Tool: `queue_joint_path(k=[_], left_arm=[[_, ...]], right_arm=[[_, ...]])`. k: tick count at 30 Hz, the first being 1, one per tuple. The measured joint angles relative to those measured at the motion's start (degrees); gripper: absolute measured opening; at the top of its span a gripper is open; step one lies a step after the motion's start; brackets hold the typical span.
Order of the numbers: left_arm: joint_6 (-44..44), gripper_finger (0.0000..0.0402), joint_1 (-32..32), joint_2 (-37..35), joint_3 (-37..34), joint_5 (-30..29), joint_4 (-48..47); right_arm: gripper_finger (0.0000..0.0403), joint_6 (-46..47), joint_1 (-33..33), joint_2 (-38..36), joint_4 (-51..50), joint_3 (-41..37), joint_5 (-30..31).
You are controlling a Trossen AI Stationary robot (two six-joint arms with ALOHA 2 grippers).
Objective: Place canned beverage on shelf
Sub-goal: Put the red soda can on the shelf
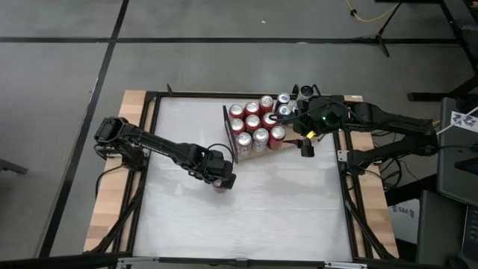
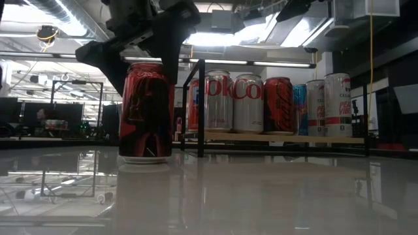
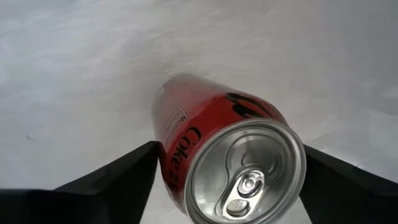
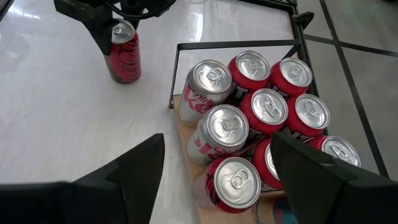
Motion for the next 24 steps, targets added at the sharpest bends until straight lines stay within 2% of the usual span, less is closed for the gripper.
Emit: queue_joint_path(k=[6, 11, 14, 18, 24], left_arm=[[-0.13, 0.0287, 0.0, 0.0, 0.09, 0.03, -0.87], [6.68, 0.0282, 0.0, 0.0, 0.11, -0.09, 0.08], [14.64, 0.0283, 0.28, 0.02, 0.09, 0.08, 1.59], [29.91, 0.0284, 1.27, 0.09, 0.02, 0.8, 4.6], [50.67, 0.0284, 3.63, 0.09, 0.0, 10.33, 5.74]], right_arm=[[0.0282, 0.0, 0.0, 0.0, 0.0, 0.0, 0.0], [0.0282, 0.0, -0.02, 0.02, 0.0, 0.0, 0.0], [0.0282, 0.0, 0.0, 0.0, 0.0, 0.0, 0.0], [0.0282, 0.0, 0.0, 0.0, 0.0, 0.0, 0.0], [0.0282, -0.02, 0.0, 0.0, 0.0, 0.0, 0.0]])
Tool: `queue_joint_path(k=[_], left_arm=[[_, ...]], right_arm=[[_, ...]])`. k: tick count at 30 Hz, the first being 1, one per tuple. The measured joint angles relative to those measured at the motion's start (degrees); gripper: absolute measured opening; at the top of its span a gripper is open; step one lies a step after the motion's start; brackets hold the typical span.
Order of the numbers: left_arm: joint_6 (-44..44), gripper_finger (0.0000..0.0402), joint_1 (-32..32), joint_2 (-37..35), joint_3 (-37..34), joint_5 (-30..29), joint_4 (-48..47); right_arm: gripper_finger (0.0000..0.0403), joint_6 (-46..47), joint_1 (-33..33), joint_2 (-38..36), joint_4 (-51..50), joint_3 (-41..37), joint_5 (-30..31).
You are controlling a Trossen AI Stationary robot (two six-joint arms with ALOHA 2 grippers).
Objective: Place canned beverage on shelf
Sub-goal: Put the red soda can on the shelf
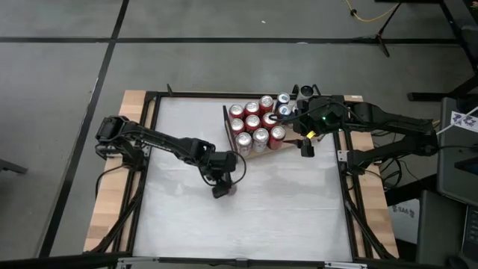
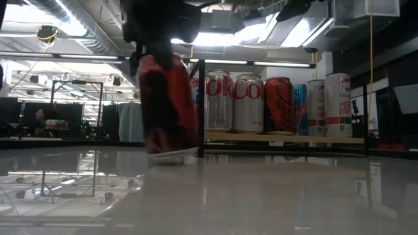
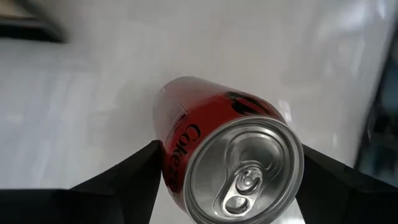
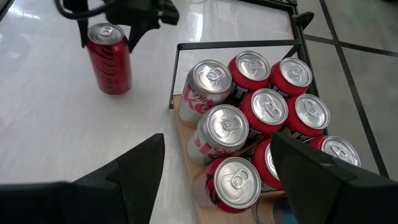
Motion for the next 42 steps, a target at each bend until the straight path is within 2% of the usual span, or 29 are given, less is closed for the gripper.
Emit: queue_joint_path(k=[4, 10, 15, 26, 35, 42], left_arm=[[11.48, 0.0284, 0.84, 0.0, 0.0, 3.98, -1.75], [28.59, 0.0284, 0.77, -0.2, 0.16, 4.13, -11.02], [37.68, 0.0284, -0.42, -0.44, 0.37, 2.21, -18.71], [39.24, 0.0286, -3.29, -0.15, 1.79, -0.74, -19.22], [39.18, 0.0327, -3.65, 0.02, 2.08, -1.35, -15.53], [38.57, 0.0337, -3.6, 0.02, 2.08, -4.38, -14.94]], right_arm=[[0.0282, 0.0, -0.01, 0.0, 0.0, 0.0, 0.0], [0.0282, 0.0, -0.02, 0.0, 0.0, 0.0, 0.0], [0.0282, 0.0, -0.01, 0.01, 0.02, 0.0, 0.0], [0.0282, 0.0, -0.02, 0.0, 0.03, 0.0, 0.0], [0.0282, 0.0, 0.0, 0.02, 0.04, 0.0, 0.0], [0.0282, 0.0, -0.01, 0.0, 0.04, 0.0, 0.0]])
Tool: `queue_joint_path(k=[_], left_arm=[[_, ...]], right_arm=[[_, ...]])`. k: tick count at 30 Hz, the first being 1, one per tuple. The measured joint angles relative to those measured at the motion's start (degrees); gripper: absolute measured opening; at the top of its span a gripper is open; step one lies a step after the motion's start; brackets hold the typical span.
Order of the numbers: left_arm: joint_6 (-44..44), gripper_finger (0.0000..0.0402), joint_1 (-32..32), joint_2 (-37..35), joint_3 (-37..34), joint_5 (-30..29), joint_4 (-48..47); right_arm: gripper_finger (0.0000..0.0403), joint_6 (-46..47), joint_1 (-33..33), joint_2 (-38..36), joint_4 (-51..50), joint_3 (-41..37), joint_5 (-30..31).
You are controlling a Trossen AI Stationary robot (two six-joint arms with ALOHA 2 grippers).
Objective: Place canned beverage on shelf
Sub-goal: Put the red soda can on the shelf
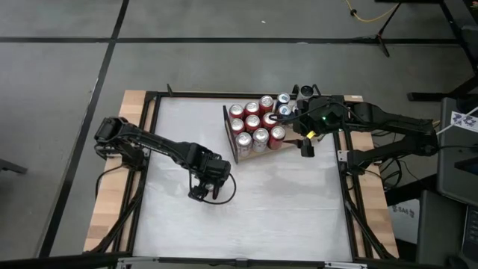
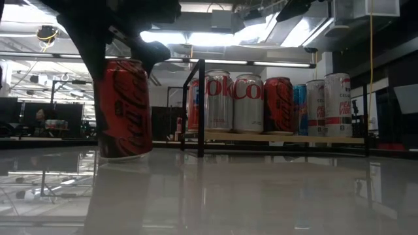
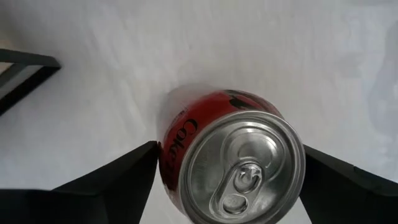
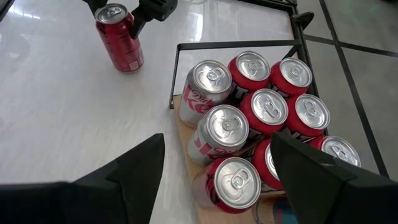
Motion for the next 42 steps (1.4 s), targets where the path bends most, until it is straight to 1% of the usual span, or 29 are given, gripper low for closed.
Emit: queue_joint_path(k=[4, 7, 12, 16, 20, 26, 42], left_arm=[[-0.02, 0.0337, -0.01, 0.0, 0.0, -2.7, 0.04], [-0.04, 0.0338, 0.03, 0.02, 0.0, -3.17, 0.12], [0.03, 0.0338, 0.01, 0.02, 0.0, -2.94, 0.95], [2.13, 0.0338, -0.06, 0.0, 0.0, -2.78, 1.21], [2.43, 0.0338, -0.26, 0.0, 0.0, -1.62, 1.13], [0.44, 0.0338, -0.27, -0.02, 0.02, -4.81, 1.34], [-0.7, 0.0338, -0.03, -0.02, 0.04, -4.8, 2.64]], right_arm=[[0.0282, 0.0, -0.01, 0.0, 0.0, 0.0, 0.0], [0.0282, 0.0, -0.01, 0.02, 0.0, 0.0, 0.0], [0.0282, 0.0, 0.01, 0.0, 0.0, 0.0, 0.0], [0.0282, 0.01, -0.01, 0.01, 0.0, 0.0, 0.0], [0.0282, 0.0, -0.01, 0.0, 0.0, 0.0, 0.0], [0.0282, 0.0, 0.01, 0.0, 0.0, 0.0, 0.0], [0.0282, 0.0, 0.0, 0.0, -0.01, 0.0, 0.0]])
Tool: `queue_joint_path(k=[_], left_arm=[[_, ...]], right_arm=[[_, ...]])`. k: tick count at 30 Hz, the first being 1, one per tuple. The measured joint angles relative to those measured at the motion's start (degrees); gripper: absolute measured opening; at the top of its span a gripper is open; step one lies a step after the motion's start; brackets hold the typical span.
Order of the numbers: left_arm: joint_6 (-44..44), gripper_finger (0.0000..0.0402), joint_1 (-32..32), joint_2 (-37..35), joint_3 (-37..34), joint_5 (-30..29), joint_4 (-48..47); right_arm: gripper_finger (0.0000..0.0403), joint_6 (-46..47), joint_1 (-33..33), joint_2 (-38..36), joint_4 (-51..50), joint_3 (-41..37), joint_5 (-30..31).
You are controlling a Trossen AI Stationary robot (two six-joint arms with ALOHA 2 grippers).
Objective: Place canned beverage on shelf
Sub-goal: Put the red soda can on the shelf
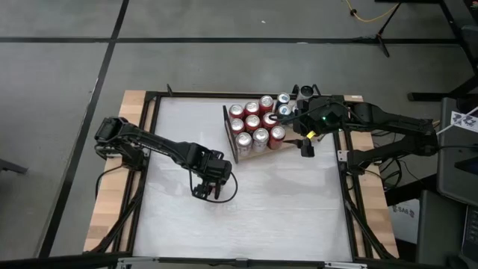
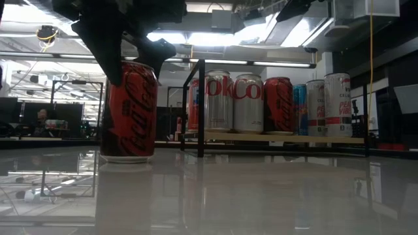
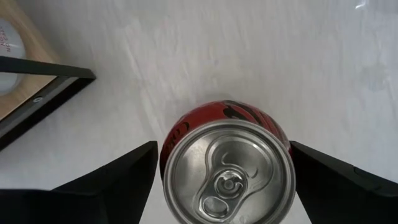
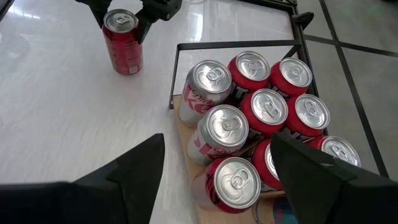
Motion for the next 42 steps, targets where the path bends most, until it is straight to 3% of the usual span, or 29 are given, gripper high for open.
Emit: queue_joint_path(k=[15, 23, 31, 42], left_arm=[[-3.43, 0.0338, 0.04, -0.07, 0.02, -0.07, 6.55], [-4.11, 0.0338, 0.0, -1.41, 0.02, -0.07, 6.71], [-12.26, 0.0338, 0.26, -5.94, 0.11, -0.03, 6.76], [-12.52, 0.0338, -1.46, -6.73, 0.11, 0.22, 6.8]], right_arm=[[0.0282, 0.0, -0.01, 0.0, 0.01, 0.0, 0.0], [0.0282, 0.01, -0.01, 0.02, 0.0, 0.0, 0.0], [0.0282, 0.01, 0.0, 0.0, 0.01, 0.0, 0.0], [0.0282, 0.0, 0.01, 0.0, 0.03, 0.0, 0.0]])
